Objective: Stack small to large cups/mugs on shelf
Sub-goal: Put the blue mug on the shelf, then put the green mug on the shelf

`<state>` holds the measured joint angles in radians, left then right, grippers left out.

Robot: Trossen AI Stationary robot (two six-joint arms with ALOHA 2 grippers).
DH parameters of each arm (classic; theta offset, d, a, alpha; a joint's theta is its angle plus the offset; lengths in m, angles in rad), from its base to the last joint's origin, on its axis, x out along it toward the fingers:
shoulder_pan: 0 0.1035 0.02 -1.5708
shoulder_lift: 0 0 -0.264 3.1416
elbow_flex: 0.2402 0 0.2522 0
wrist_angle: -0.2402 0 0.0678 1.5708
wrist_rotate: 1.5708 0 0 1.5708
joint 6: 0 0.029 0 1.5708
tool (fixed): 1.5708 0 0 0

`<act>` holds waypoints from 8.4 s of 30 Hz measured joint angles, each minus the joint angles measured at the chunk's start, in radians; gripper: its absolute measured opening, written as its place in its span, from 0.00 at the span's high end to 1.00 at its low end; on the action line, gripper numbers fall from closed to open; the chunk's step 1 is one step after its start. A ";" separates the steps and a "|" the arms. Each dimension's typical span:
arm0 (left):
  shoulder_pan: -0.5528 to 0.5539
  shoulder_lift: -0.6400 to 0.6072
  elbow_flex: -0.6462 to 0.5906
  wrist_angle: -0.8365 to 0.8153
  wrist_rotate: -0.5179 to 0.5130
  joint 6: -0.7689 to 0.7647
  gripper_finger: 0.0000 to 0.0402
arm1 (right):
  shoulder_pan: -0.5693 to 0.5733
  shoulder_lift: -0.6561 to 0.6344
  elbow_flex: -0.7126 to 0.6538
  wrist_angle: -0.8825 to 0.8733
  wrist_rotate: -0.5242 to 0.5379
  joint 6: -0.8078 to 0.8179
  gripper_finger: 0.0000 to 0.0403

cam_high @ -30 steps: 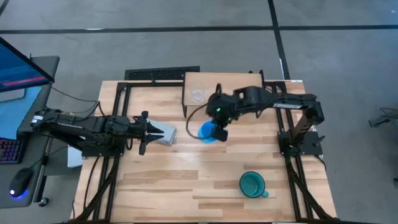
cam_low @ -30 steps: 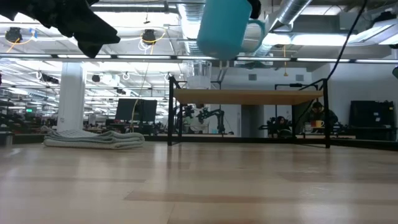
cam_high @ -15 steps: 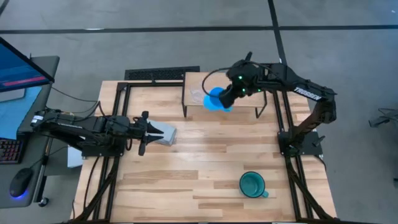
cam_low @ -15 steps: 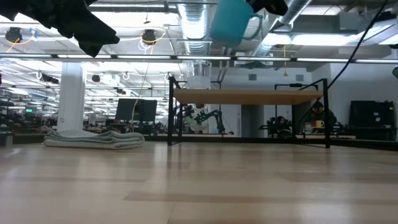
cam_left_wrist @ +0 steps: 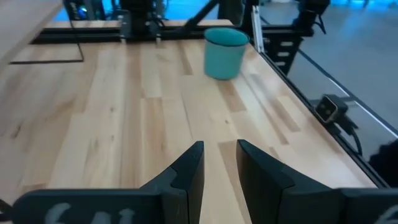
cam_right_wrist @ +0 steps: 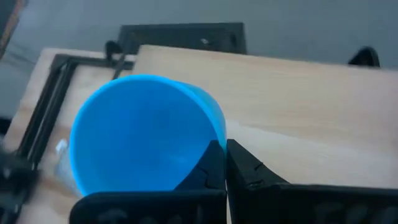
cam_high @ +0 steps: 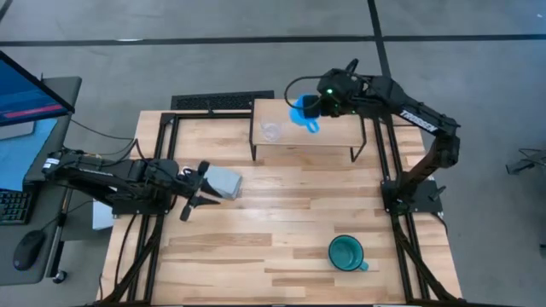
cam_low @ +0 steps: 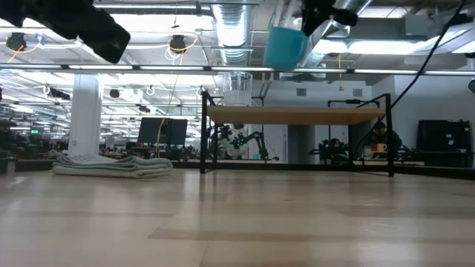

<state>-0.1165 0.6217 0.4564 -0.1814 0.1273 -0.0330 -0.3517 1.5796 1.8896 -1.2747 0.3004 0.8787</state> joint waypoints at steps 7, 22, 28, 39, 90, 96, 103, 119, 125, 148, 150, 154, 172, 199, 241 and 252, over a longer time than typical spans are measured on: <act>0.000 0.000 0.000 -0.037 0.013 0.003 0.79 | -0.016 0.090 -0.001 -0.065 -0.017 0.141 0.99; 0.000 0.000 0.000 -0.048 0.140 0.019 0.79 | -0.027 0.111 0.097 -0.221 -0.009 0.469 0.99; 0.000 0.000 0.000 -0.048 0.140 0.025 0.79 | -0.034 0.144 0.097 -0.212 -0.013 0.483 0.99; 0.000 0.000 0.000 -0.084 0.153 0.018 0.79 | -0.071 0.253 0.121 -0.214 -0.070 0.422 0.99; -0.001 0.000 0.000 -0.129 0.183 0.039 0.79 | -0.108 0.320 0.145 -0.213 -0.144 0.452 0.99; -0.001 0.000 0.000 -0.129 0.183 0.031 0.79 | -0.110 0.319 0.143 -0.219 -0.158 0.452 0.99; -0.001 0.000 0.000 -0.128 0.183 0.030 0.79 | -0.110 0.318 0.143 -0.233 -0.161 0.443 0.99; -0.001 0.000 0.000 -0.127 0.182 0.030 0.79 | -0.110 0.323 0.185 -0.274 -0.146 0.422 0.99; -0.001 0.000 0.000 -0.127 0.182 0.031 0.79 | -0.110 0.323 0.187 -0.293 -0.149 0.422 0.99; -0.001 0.000 0.000 -0.127 0.181 0.033 0.79 | -0.110 0.322 0.187 -0.288 -0.185 0.422 0.87; -0.001 0.000 0.000 -0.127 0.181 0.033 0.79 | -0.110 0.322 0.188 -0.288 -0.185 0.422 0.87; -0.001 0.000 0.000 -0.127 0.181 0.039 0.79 | -0.110 0.320 0.188 -0.285 -0.194 0.422 0.87; -0.001 0.000 0.000 -0.127 0.181 0.039 0.79 | -0.111 0.320 0.188 -0.280 -0.193 0.422 0.63; -0.001 0.000 0.000 -0.114 0.175 -0.043 0.79 | -0.080 0.222 0.445 -0.182 -0.192 -0.282 0.58; -0.001 0.000 0.000 0.112 -0.248 -0.245 0.79 | 0.690 -0.399 -0.455 -0.172 -0.226 -0.529 0.62; -0.001 0.000 0.000 0.113 -0.301 -0.245 0.79 | 0.905 -0.230 -0.547 -0.070 -0.253 -0.634 0.66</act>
<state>-0.1173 0.6220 0.4564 -0.0689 -0.1738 -0.2783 0.5537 1.3497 1.3430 -1.3445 0.0476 0.2449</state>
